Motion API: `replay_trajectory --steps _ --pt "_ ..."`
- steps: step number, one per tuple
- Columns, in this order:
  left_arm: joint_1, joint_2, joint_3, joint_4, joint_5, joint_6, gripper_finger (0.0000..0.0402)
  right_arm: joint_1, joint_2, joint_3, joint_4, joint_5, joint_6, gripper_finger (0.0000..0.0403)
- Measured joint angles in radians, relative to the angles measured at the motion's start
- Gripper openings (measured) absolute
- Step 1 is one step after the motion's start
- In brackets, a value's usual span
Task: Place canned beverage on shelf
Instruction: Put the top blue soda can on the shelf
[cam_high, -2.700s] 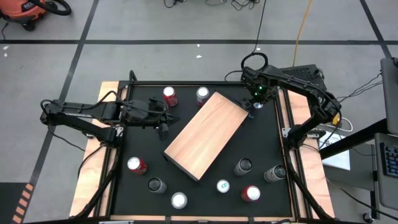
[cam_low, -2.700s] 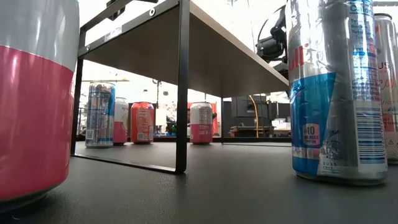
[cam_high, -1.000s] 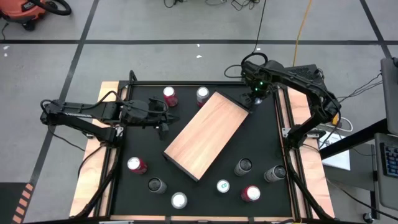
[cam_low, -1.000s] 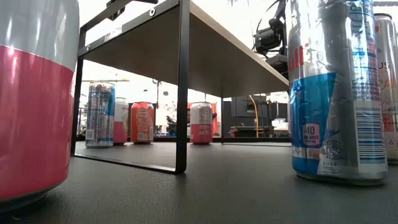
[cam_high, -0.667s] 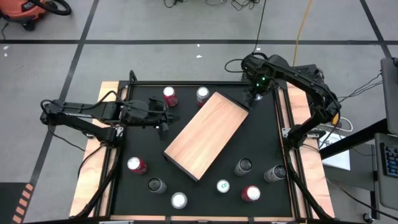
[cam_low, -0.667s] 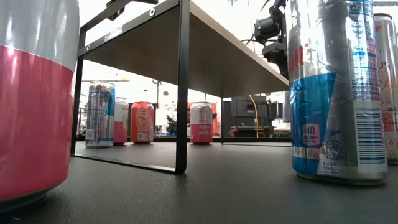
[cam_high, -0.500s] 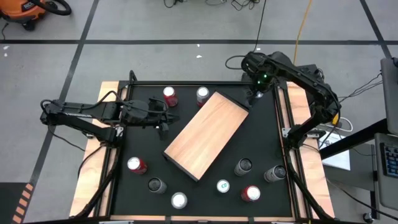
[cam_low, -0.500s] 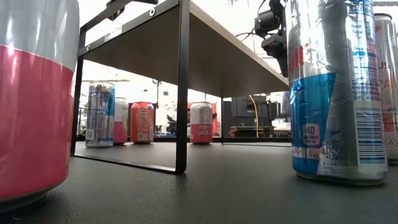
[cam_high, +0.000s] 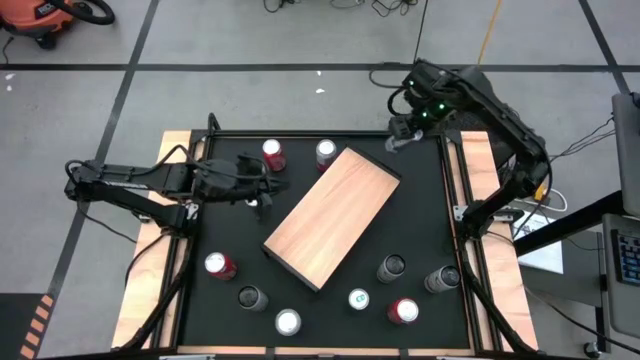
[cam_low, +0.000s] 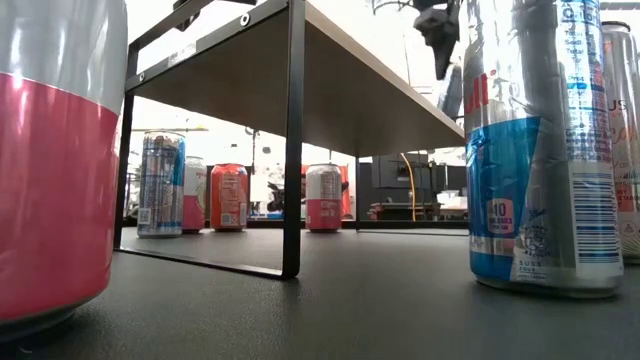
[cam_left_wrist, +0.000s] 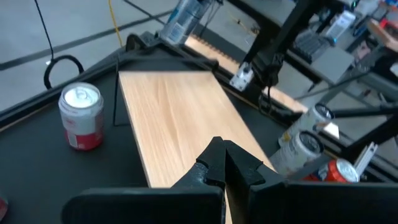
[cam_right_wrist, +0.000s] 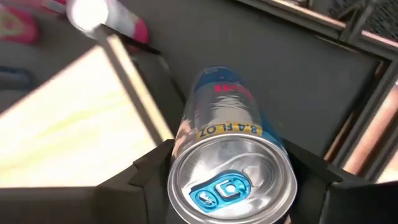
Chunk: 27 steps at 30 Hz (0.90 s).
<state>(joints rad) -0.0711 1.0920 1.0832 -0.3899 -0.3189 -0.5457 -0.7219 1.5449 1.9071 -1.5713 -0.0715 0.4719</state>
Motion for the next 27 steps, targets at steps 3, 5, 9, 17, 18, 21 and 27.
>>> replay_trajectory --steps 3,5,9,17,18,21,27 --pt "0.000 0.000 0.000 0.027 -0.030 -0.001 0.0000 0.012 0.000 0.049 0.000 -0.019 0.018 0.0212" --pt "0.000 0.000 0.000 0.031 -0.051 0.000 0.0000 0.021 -0.001 0.074 -0.001 -0.036 0.032 0.0212" --pt "0.006 0.000 0.000 0.041 -0.078 -0.001 0.0000 0.045 -0.001 0.117 0.000 -0.039 0.055 0.0212" --pt "0.032 0.000 0.000 0.113 -0.057 0.007 0.0058 0.104 -0.001 0.165 0.000 -0.068 0.103 0.0212" --pt "0.035 0.000 0.000 0.119 -0.057 0.009 0.0076 0.113 -0.001 0.168 0.000 -0.069 0.111 0.0212" --pt "0.046 0.000 0.000 0.131 -0.056 0.013 0.0138 0.140 -0.001 0.176 0.000 -0.069 0.131 0.0212" --pt "0.052 0.000 0.000 0.214 -0.057 0.169 0.0236 0.199 -0.001 0.177 0.055 -0.092 0.179 0.0212"
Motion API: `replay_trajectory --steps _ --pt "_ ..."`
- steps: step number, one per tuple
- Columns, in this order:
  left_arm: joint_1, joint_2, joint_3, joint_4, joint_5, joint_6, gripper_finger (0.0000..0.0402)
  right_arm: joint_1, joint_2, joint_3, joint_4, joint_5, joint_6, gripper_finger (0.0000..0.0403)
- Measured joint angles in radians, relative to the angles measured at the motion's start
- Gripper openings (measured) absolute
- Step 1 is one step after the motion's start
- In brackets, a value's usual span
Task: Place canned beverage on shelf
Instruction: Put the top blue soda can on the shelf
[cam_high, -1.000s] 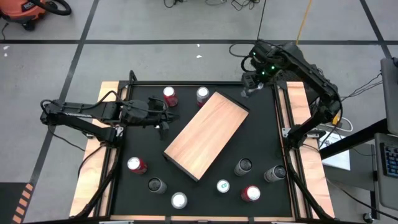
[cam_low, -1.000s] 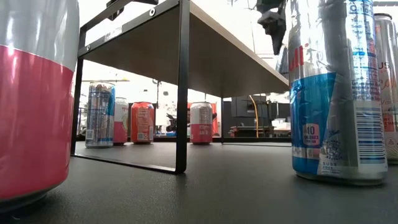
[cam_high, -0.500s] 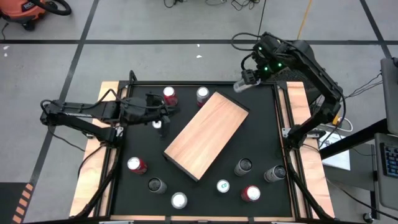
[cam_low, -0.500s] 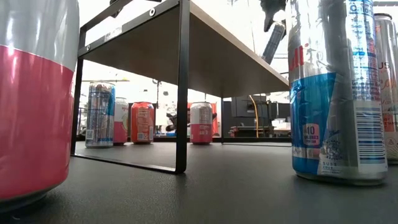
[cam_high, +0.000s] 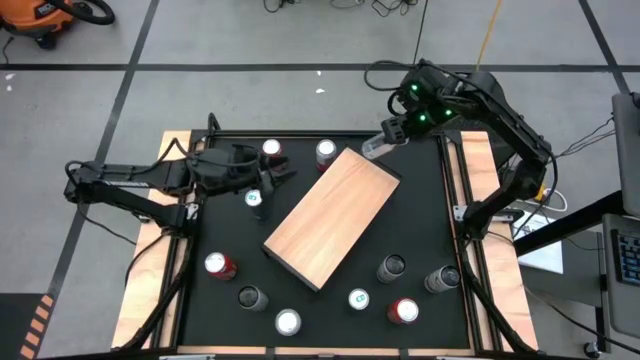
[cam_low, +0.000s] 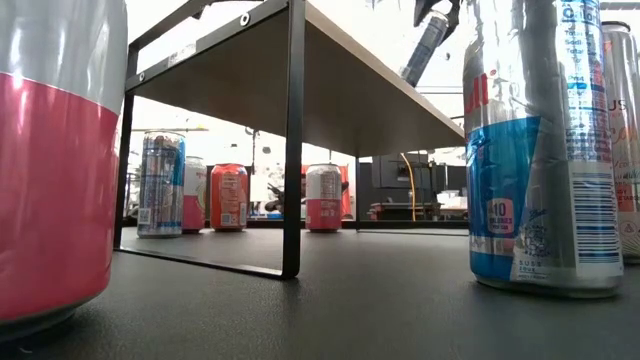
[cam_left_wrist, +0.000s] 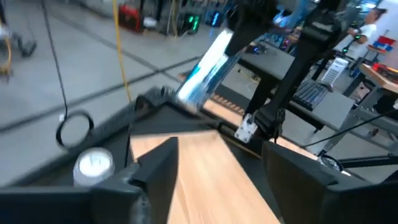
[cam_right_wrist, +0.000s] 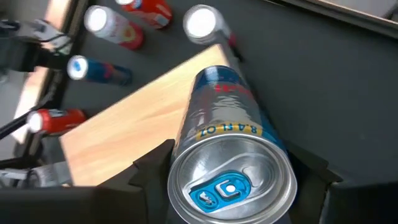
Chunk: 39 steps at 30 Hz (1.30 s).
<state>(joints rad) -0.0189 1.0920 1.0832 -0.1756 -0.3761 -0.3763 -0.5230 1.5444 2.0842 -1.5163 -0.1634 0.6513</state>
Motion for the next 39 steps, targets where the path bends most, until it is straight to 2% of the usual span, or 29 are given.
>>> replay_trajectory --steps 4,14,19,25,30,35,39 --pt "0.000 0.000 0.000 0.072 -0.025 0.109 0.0260 0.037 0.000 0.000 0.052 -0.031 0.034 0.0212" --pt "0.018 0.020 0.000 0.091 -0.019 0.201 0.0263 0.117 0.000 0.000 0.158 -0.072 0.098 0.0212" --pt "0.016 0.053 0.000 0.094 0.060 0.234 0.0263 0.143 0.000 0.000 0.190 -0.082 0.126 0.0212" --pt "0.017 0.107 0.000 0.101 0.106 0.283 0.0267 0.173 0.000 0.000 0.243 -0.104 0.150 0.0212" --pt "0.017 0.155 0.000 0.151 0.104 0.359 0.0303 0.192 0.000 0.000 0.273 -0.133 0.159 0.0212" --pt "0.017 0.197 0.000 0.215 0.054 0.429 0.0344 0.207 0.000 0.000 0.279 -0.129 0.168 0.0212" --pt "0.028 0.230 0.001 0.272 0.056 0.439 0.0354 0.212 0.000 0.000 0.280 -0.130 0.168 0.0212"
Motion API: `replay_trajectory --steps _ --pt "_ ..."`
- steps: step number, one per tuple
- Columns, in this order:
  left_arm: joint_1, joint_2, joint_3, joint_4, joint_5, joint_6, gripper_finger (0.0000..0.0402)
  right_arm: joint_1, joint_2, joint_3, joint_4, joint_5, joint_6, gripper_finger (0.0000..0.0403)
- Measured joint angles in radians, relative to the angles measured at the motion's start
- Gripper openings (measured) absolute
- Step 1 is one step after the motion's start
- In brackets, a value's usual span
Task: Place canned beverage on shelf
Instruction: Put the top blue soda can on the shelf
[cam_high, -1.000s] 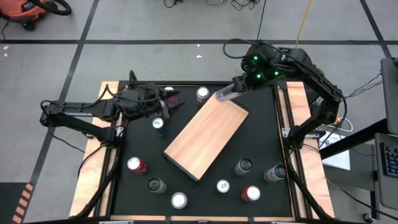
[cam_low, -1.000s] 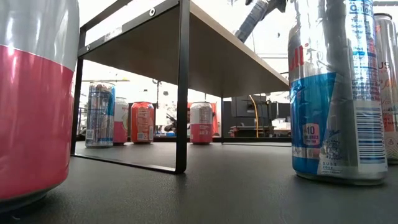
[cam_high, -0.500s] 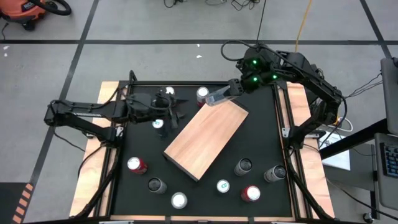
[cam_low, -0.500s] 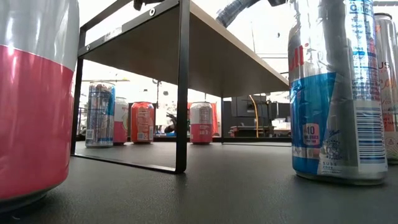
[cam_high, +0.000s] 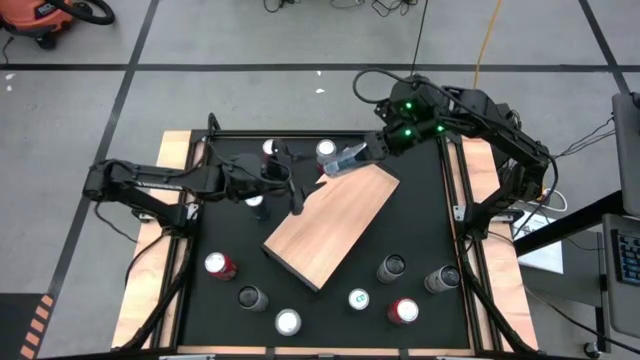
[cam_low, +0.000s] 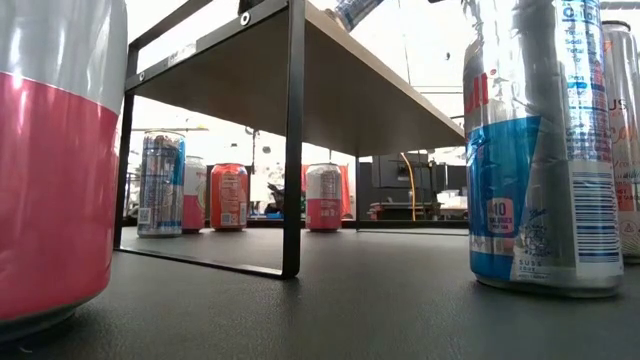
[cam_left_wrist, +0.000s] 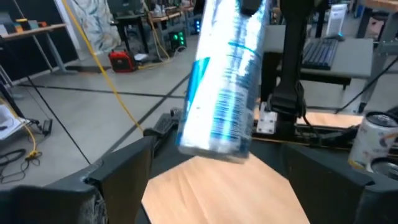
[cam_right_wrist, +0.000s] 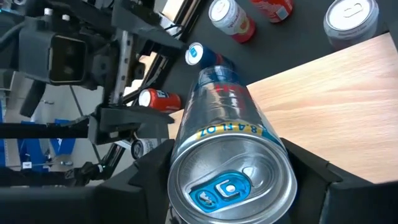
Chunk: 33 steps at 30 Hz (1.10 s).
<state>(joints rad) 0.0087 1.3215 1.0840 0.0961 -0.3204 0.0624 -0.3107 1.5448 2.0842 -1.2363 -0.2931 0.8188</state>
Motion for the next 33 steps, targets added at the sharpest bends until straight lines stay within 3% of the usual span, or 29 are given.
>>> replay_trajectory --steps 18,33 --pt "0.023 0.112 0.000 0.177 -0.028 0.059 0.0354 -0.001 0.000 0.000 0.036 -0.028 -0.016 0.0212" --pt "0.037 0.112 0.000 0.239 0.062 0.056 0.0345 0.005 0.033 0.000 0.081 -0.053 -0.045 0.0212"
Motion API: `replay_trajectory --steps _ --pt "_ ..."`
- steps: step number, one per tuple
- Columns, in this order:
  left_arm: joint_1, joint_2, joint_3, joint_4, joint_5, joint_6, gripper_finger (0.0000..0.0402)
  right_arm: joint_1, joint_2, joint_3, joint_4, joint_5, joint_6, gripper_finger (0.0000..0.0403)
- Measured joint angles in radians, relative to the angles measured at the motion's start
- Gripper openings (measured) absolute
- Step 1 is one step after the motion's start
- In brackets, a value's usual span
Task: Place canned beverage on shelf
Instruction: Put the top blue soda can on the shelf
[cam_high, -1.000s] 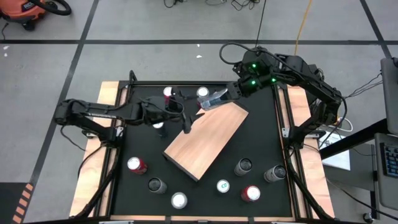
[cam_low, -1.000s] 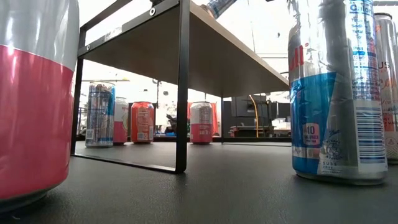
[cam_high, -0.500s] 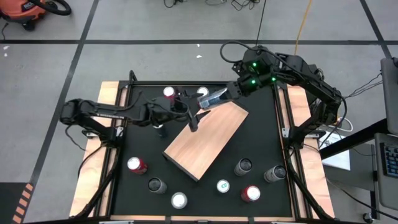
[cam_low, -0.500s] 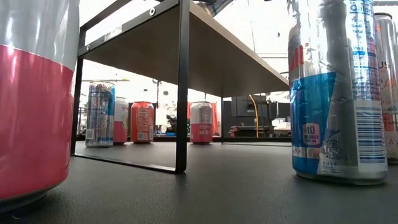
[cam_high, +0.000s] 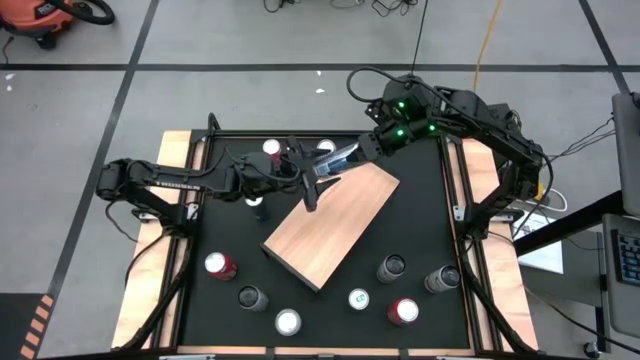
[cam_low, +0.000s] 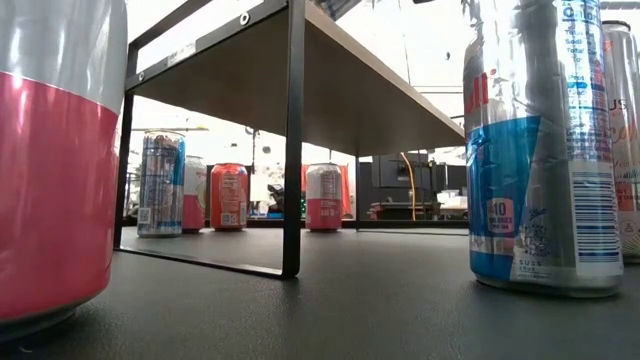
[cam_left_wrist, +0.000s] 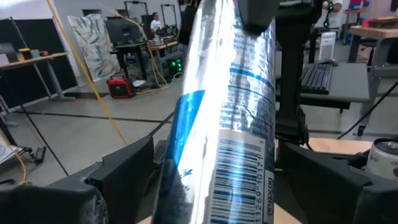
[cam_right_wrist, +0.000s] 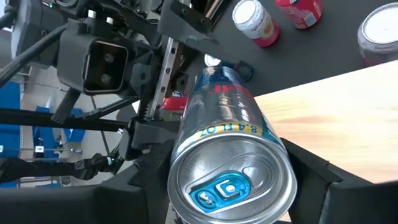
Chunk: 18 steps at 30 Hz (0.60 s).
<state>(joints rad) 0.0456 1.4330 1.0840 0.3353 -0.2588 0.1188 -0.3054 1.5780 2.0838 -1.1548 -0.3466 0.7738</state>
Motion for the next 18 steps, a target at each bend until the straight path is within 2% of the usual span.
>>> replay_trajectory --steps 13,18 --pt "0.000 0.000 0.000 -0.039 -0.001 -0.005 0.0246 0.000 0.010 -0.001 0.038 -0.028 0.000 0.0212" --pt "-0.002 0.000 0.000 -0.035 -0.003 -0.007 0.0227 0.000 0.010 0.000 0.039 -0.025 -0.004 0.0214"
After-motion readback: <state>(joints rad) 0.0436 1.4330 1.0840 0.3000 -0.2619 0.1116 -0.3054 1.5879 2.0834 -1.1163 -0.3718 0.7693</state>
